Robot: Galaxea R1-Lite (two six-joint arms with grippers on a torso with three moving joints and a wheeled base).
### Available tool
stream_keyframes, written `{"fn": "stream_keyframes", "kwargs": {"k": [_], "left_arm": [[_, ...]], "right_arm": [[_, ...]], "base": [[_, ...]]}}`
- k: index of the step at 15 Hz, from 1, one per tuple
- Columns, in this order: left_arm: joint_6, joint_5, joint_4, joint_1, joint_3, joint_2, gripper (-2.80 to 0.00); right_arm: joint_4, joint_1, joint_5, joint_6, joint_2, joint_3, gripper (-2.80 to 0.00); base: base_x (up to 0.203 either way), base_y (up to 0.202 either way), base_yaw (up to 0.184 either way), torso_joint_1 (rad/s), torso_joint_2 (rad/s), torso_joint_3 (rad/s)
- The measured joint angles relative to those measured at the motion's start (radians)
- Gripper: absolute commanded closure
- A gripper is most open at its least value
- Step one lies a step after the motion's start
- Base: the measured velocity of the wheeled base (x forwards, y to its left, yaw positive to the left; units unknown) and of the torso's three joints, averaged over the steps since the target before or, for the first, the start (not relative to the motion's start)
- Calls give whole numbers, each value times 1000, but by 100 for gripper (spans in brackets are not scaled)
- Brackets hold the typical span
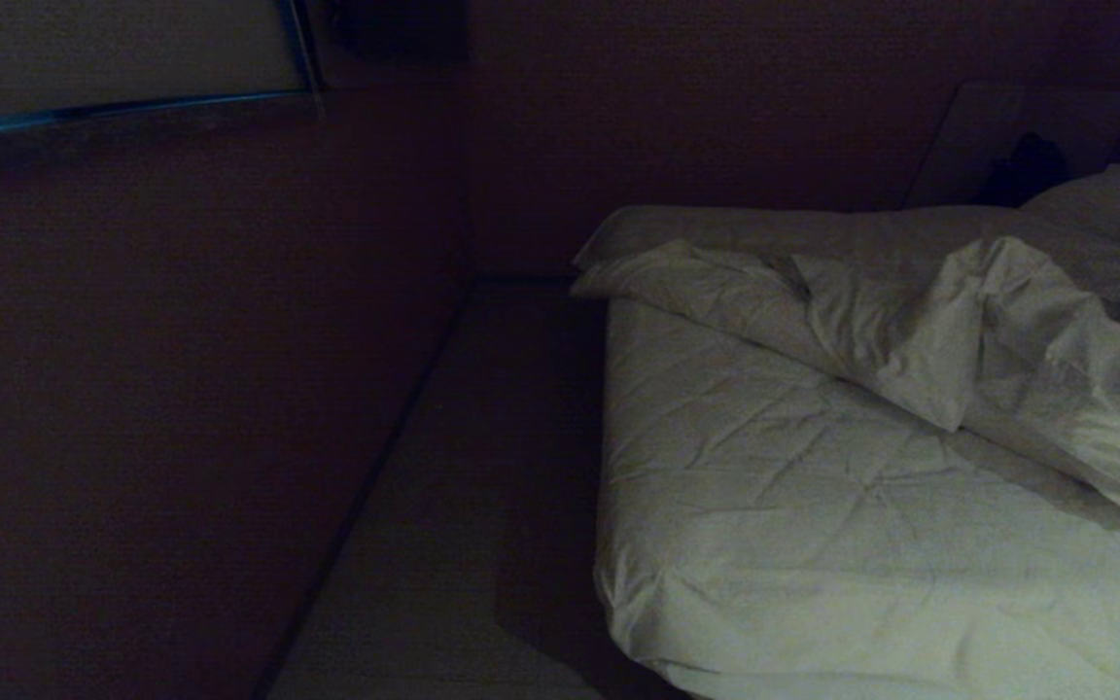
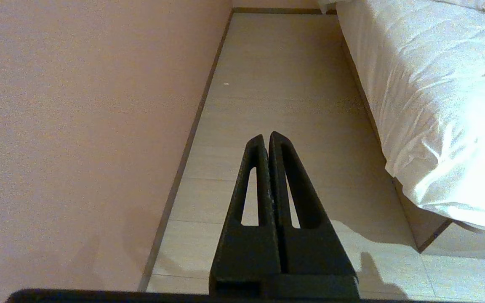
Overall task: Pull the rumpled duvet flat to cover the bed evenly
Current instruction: Hold the folded corner of the quilt
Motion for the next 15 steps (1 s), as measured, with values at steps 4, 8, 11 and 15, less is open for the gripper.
{"fn": "stream_keyframes", "kwargs": {"k": [4,8,11,15], "left_arm": [[0,0,0,0,0,0,0],[0,0,0,0,0,0,0],[0,1,0,0,0,0,0],[2,0,0,0,0,0,0]], "right_arm": [[2,0,0,4,0,0,0],[2,0,-3,8,0,0,0],[1,0,-3,8,0,0,0],[2,0,-3,8,0,0,0]], "base": [[0,0,0,0,0,0],[0,0,0,0,0,0],[0,0,0,0,0,0],[0,0,0,0,0,0]]}}
